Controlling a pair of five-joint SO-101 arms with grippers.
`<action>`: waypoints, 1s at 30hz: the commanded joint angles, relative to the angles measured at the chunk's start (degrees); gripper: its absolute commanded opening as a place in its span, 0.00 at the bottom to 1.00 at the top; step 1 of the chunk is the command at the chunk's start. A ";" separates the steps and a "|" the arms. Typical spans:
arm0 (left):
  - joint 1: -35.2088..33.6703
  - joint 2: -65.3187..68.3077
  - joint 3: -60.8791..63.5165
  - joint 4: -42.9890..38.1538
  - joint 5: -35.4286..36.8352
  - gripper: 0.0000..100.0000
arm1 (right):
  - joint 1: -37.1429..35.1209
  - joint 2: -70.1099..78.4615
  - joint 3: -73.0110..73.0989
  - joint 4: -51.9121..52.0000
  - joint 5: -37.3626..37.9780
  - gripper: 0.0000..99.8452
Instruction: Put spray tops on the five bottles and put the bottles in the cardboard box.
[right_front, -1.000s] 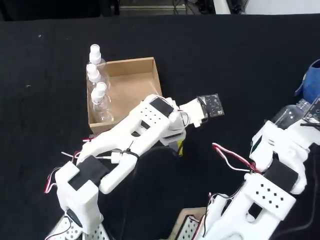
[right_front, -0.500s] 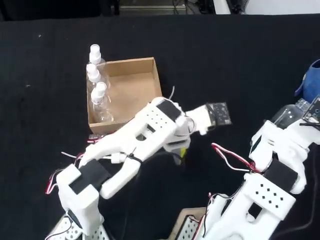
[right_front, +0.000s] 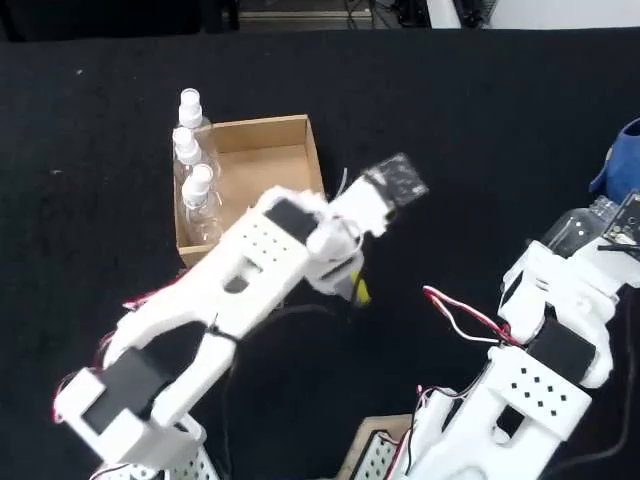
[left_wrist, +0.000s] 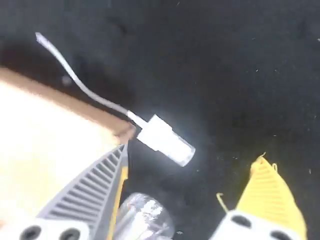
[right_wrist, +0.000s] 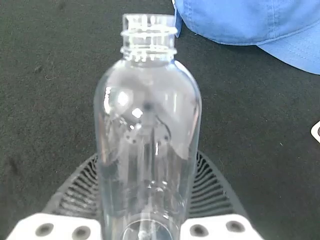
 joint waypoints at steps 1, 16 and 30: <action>-0.75 -7.47 10.33 -11.34 9.67 0.25 | -0.97 -1.27 -0.40 -1.85 0.53 0.01; -3.12 1.93 12.97 -20.40 28.66 0.25 | -0.97 -1.10 -0.40 -1.85 0.62 0.01; 1.98 1.93 10.77 -16.18 28.13 0.25 | -0.97 -1.27 0.22 -2.55 0.62 0.01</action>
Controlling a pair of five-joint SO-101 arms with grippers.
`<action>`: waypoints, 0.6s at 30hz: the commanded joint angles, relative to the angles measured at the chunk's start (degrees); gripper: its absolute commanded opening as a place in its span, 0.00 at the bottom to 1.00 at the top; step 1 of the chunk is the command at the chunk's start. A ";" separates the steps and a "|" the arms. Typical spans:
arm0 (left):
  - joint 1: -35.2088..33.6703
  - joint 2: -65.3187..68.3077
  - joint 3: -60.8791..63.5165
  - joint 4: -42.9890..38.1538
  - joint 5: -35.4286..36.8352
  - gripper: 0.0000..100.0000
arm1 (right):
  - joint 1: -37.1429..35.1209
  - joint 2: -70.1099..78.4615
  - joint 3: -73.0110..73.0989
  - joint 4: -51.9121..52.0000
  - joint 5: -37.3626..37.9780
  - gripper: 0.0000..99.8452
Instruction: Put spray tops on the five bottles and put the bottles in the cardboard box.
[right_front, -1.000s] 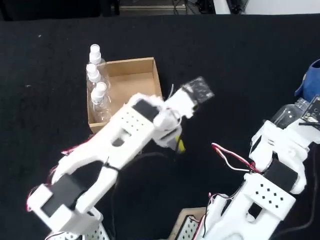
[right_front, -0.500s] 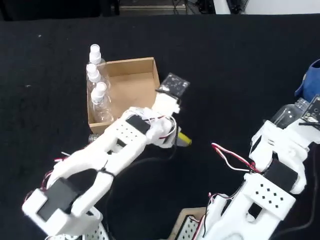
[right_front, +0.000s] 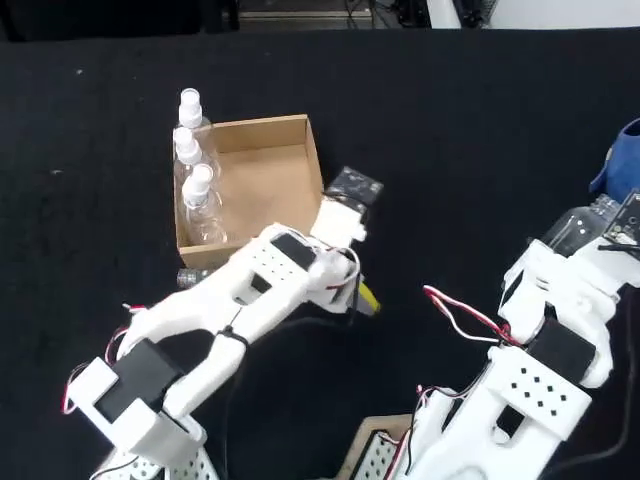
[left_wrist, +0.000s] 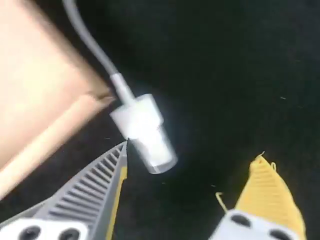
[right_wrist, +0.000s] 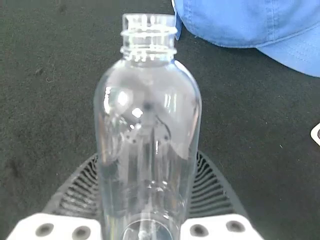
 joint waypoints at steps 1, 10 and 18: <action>0.48 -1.49 -3.30 -2.99 0.00 0.25 | -0.97 -1.27 0.22 -1.85 0.62 0.01; -0.40 0.09 -8.48 -4.75 0.09 0.25 | -0.97 -1.27 0.13 -1.85 0.62 0.01; -3.12 9.49 -14.73 -4.31 0.09 0.25 | -0.97 -1.27 0.22 -1.85 0.62 0.01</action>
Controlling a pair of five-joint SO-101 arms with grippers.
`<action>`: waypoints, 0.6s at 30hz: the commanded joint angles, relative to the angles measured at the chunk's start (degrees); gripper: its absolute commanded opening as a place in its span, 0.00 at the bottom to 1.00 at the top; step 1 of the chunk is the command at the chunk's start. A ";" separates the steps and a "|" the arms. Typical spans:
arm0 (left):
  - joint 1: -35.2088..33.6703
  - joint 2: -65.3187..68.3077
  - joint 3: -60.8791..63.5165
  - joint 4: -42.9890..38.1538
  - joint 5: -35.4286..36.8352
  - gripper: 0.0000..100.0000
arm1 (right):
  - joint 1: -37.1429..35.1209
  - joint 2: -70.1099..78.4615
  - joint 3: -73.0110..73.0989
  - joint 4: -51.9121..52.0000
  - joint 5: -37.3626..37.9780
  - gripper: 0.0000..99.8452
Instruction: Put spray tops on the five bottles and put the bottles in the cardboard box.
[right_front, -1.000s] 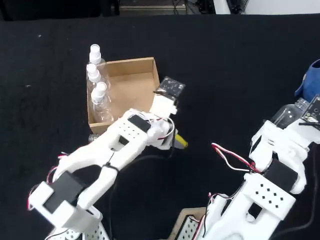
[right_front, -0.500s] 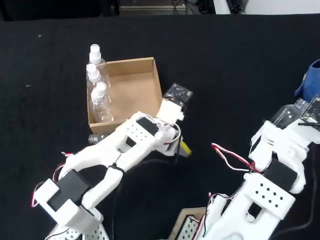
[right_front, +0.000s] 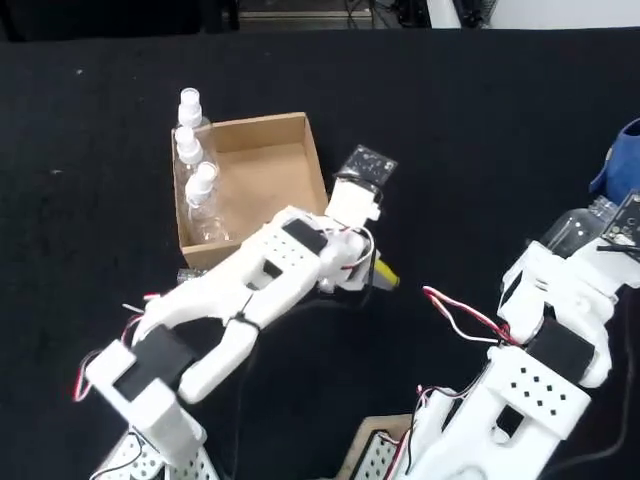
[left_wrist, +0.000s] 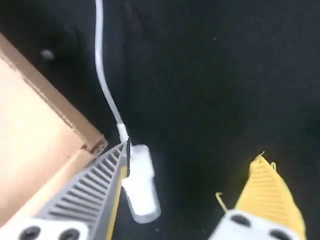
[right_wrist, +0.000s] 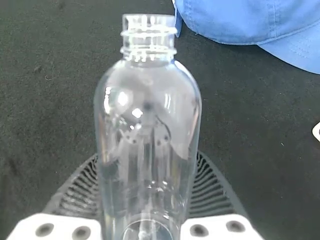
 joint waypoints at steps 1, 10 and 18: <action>-2.42 4.57 -5.49 -0.44 0.09 0.25 | -0.97 -1.27 -0.48 -1.76 0.62 0.01; 2.77 3.69 -5.23 5.63 0.00 0.25 | -0.97 -1.27 -0.48 -1.85 0.62 0.01; 4.62 0.18 -2.51 11.96 -5.01 0.25 | -0.97 -1.27 -0.48 -1.85 0.62 0.01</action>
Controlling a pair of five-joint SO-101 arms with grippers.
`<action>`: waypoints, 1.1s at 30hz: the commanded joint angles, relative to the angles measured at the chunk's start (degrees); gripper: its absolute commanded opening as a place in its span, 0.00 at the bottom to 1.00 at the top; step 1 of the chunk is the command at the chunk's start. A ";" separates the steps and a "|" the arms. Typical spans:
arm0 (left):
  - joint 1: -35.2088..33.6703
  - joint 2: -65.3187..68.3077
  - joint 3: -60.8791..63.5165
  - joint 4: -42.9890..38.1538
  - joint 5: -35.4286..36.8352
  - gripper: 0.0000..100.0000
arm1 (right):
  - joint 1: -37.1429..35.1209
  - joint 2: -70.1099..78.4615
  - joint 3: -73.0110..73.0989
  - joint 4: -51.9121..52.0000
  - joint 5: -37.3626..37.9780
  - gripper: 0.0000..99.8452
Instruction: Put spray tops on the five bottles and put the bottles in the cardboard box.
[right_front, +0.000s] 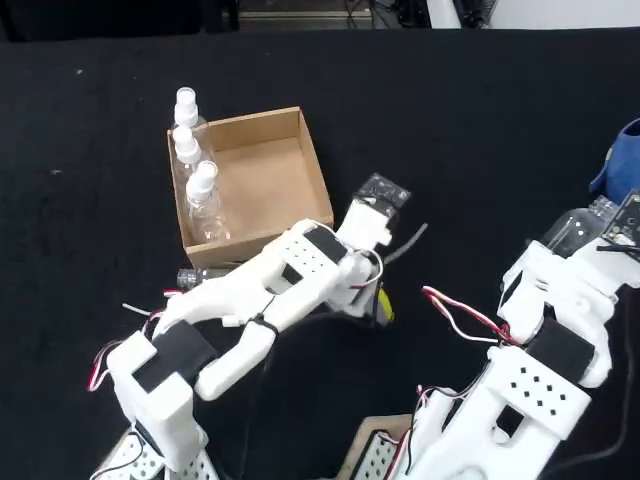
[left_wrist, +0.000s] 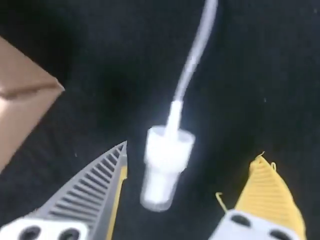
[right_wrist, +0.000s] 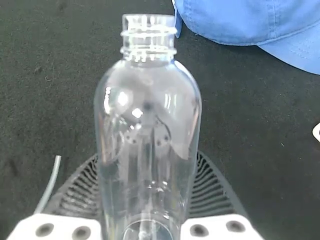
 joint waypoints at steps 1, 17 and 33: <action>0.13 -4.22 0.48 1.58 -5.80 0.25 | -0.97 -1.27 -0.48 -1.76 0.62 0.01; 3.82 -4.31 8.13 -7.82 -10.02 0.04 | -0.97 -1.19 -0.48 -1.76 0.62 0.01; 0.22 -7.56 5.93 9.05 -16.09 0.03 | -0.97 -1.10 -0.75 -1.76 0.62 0.01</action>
